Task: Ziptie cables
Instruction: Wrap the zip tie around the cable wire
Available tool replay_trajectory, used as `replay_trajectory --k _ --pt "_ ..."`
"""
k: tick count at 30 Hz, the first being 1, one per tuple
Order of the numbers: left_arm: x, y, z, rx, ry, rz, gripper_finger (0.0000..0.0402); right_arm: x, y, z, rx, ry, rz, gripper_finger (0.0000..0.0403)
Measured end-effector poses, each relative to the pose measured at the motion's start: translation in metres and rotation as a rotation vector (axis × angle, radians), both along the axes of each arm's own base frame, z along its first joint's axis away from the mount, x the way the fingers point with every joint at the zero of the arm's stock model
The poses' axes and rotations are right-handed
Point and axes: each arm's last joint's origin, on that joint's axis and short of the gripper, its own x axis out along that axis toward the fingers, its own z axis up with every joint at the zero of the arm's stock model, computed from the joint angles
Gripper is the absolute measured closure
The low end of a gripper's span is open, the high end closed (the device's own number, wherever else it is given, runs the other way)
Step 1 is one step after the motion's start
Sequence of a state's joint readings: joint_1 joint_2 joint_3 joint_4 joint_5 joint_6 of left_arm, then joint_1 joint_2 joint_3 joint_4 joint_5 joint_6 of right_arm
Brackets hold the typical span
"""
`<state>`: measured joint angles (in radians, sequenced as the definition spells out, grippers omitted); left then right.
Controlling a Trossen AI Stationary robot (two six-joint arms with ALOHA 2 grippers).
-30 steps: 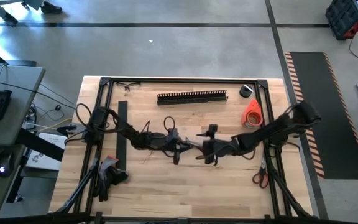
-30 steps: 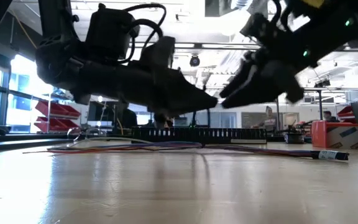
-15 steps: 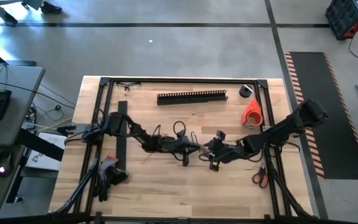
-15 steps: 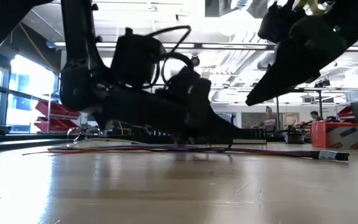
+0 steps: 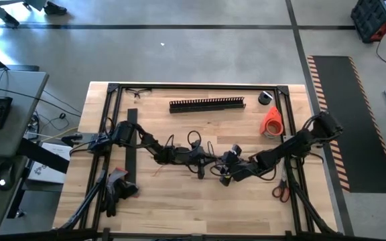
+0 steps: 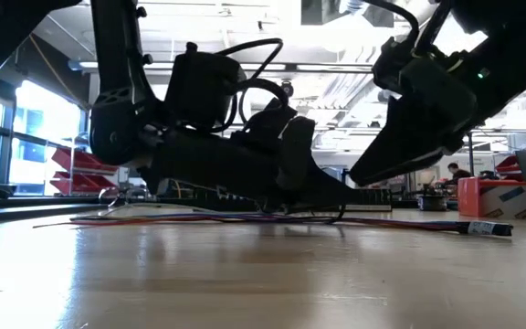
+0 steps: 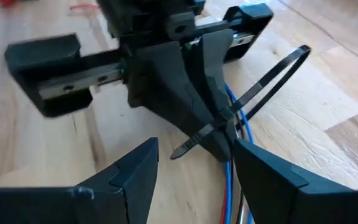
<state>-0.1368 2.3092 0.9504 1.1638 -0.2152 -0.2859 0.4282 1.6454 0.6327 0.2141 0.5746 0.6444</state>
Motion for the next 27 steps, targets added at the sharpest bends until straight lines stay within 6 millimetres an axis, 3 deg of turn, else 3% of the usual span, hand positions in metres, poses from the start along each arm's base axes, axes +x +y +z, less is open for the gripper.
replay_trajectory --k 7,17,27 --pt "0.000 0.000 0.000 0.000 -0.001 0.002 0.0402 0.000 -0.003 0.000 -0.027 -0.045 -0.111 0.0229" --pt "0.000 -0.001 0.000 0.003 0.000 0.000 0.0402 -0.001 -0.004 0.000 -0.073 -0.018 -0.086 0.0390" --pt "-0.001 -0.017 0.001 0.077 0.001 -0.097 0.0381 -0.001 -0.005 0.000 -0.095 -0.028 -0.100 0.0402"
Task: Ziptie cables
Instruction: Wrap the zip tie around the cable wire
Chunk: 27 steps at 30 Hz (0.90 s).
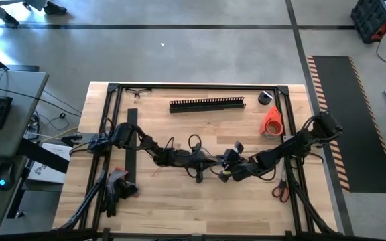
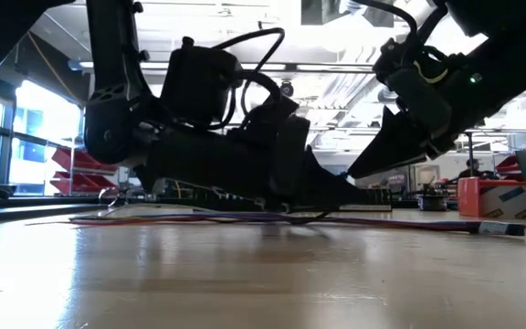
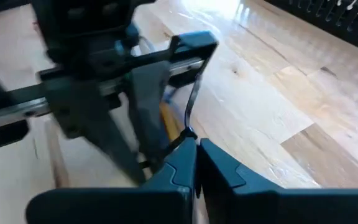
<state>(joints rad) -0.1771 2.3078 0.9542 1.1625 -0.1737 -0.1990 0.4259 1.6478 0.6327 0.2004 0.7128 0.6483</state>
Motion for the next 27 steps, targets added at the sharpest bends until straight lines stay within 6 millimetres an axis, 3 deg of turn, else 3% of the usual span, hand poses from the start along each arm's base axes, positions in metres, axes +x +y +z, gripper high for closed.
replay_trajectory --k 10,18,27 --pt "-0.002 0.000 0.010 0.114 0.057 0.189 0.0357 -0.001 0.002 0.001 -0.014 -0.010 -0.003 0.0403" --pt "-0.001 0.009 0.027 0.179 0.096 0.198 0.0353 0.001 0.004 0.003 -0.039 -0.027 0.029 0.0403" --pt "0.000 0.023 0.030 0.090 0.163 0.114 0.0256 0.002 0.005 0.004 -0.041 -0.036 0.038 0.0403"
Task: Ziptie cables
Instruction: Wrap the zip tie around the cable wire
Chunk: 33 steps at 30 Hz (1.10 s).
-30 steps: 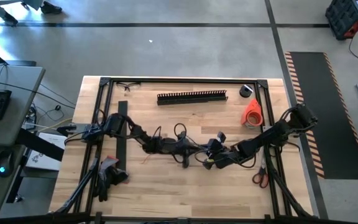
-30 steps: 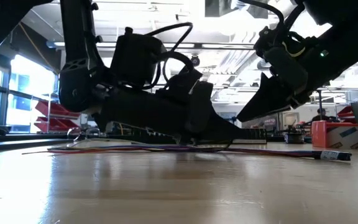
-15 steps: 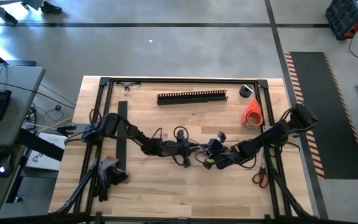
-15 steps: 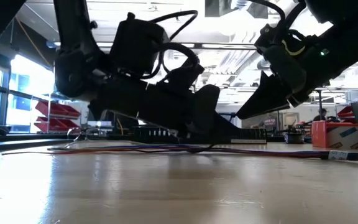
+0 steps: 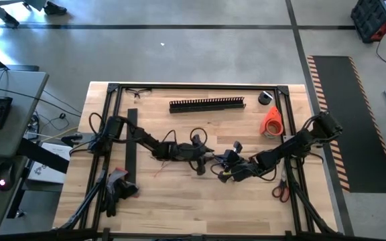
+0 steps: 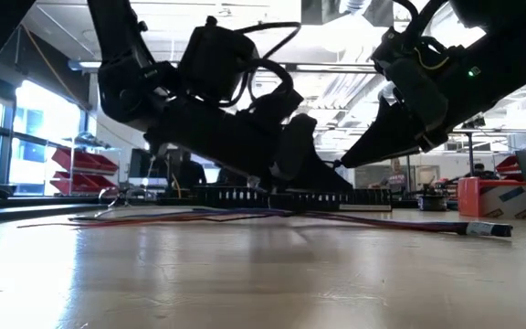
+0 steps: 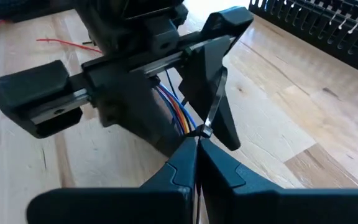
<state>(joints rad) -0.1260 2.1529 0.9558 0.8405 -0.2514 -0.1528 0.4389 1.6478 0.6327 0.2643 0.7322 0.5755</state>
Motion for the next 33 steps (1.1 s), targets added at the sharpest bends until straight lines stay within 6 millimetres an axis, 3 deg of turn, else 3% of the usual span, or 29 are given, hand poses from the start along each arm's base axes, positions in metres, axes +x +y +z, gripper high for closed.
replay_trajectory --k 9,16,20,29,33 --pt "-0.007 -0.031 0.001 0.074 0.029 -0.005 0.0227 0.000 0.000 0.000 0.007 -0.001 0.003 0.0403" --pt "-0.012 -0.049 0.023 0.133 0.002 0.002 0.0227 0.000 0.000 0.000 0.008 -0.003 0.002 0.0403" --pt "-0.015 -0.050 0.040 0.136 0.000 -0.001 0.0227 0.001 0.000 0.000 0.006 -0.001 0.002 0.0403" --pt "-0.017 -0.049 0.045 0.151 0.012 0.010 0.0227 0.001 0.000 0.000 -0.005 0.001 0.010 0.0403" --pt "-0.023 -0.046 0.059 0.175 0.055 0.082 0.0227 0.001 0.000 0.001 -0.013 0.003 0.016 0.0403"
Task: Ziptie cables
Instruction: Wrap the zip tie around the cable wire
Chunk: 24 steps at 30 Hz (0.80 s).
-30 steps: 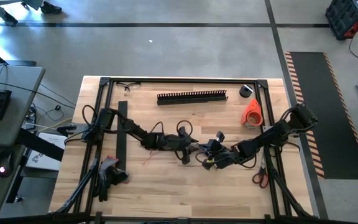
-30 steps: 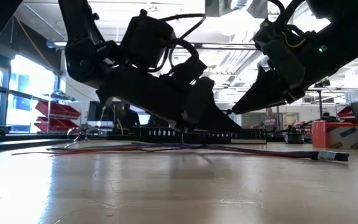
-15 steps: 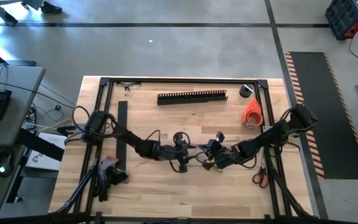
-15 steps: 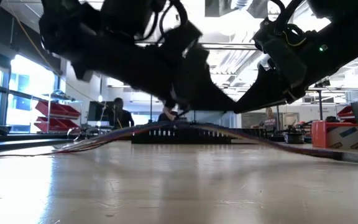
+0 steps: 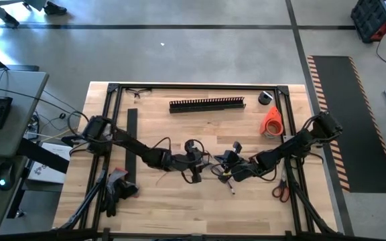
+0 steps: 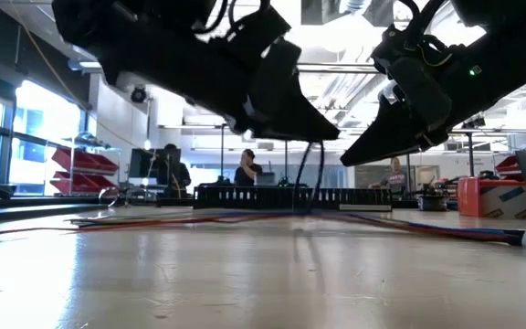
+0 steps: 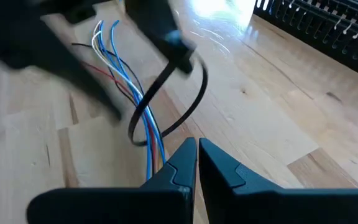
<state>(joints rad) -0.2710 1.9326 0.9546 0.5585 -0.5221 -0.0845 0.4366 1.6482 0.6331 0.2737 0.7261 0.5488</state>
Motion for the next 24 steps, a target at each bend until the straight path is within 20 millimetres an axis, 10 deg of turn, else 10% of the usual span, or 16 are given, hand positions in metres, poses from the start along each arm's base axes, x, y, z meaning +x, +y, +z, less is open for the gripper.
replay_trajectory --k 14,24 --pt "-0.120 0.001 0.007 -0.201 0.232 0.052 0.0306 0.000 0.000 0.000 -0.025 0.011 0.017 0.0403" --pt "-0.127 -0.005 -0.016 -0.159 0.204 0.037 0.0239 0.003 0.000 0.003 -0.032 -0.014 0.031 0.0403"
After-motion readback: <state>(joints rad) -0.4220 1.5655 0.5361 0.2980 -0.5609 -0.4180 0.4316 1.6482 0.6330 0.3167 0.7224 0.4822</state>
